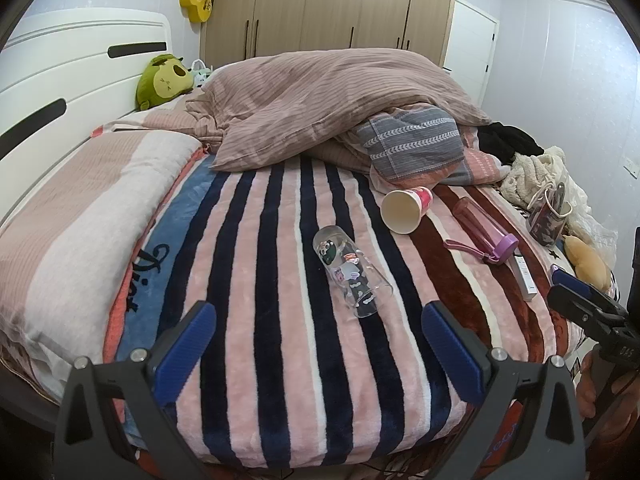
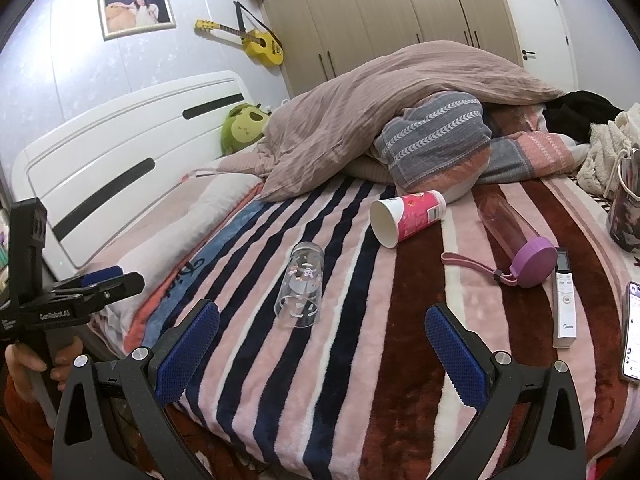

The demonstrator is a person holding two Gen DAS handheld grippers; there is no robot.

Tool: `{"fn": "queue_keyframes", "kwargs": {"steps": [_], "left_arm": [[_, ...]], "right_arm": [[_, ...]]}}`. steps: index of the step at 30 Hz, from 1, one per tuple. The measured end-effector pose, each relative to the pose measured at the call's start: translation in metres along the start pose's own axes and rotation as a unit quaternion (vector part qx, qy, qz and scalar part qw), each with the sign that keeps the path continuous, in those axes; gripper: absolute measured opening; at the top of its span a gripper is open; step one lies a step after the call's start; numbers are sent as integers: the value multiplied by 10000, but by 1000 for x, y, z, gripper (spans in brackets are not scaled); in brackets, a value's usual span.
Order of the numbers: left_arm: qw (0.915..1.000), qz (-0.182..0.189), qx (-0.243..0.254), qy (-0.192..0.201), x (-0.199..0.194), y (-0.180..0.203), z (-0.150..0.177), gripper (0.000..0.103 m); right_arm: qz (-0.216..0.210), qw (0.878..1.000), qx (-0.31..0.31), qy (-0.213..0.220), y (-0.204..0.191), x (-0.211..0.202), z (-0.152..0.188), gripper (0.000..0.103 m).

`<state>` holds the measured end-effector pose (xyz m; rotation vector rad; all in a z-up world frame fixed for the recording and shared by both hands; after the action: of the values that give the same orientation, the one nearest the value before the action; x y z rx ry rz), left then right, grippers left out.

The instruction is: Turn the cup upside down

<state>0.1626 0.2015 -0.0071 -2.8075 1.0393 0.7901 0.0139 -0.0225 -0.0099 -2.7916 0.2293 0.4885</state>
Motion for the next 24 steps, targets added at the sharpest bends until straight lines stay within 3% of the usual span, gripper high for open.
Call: {"fn": "queue_keyframes", "kwargs": {"steps": [13,24], "left_arm": [[10000,35,13,-53,4,2,1,102],[9989,289,119,-344,45,21,-5,102]], "right_arm": [[-241,9997,-67,34,-6,1,-3,103],[-409,9990,-101,128,15,19,-5,103]]}}
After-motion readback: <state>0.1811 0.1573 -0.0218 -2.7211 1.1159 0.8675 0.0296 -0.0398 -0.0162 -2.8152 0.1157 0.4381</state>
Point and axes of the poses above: each gripper's, at about its wrist camera, not at the fingertips, and x roughly the way its jaws point, y to its right, z to its underside, the point moved 3 cm from there along x, roughly the way its jaws point, and after that the axes turned 12 degrees about y, right-handed, at the moved point
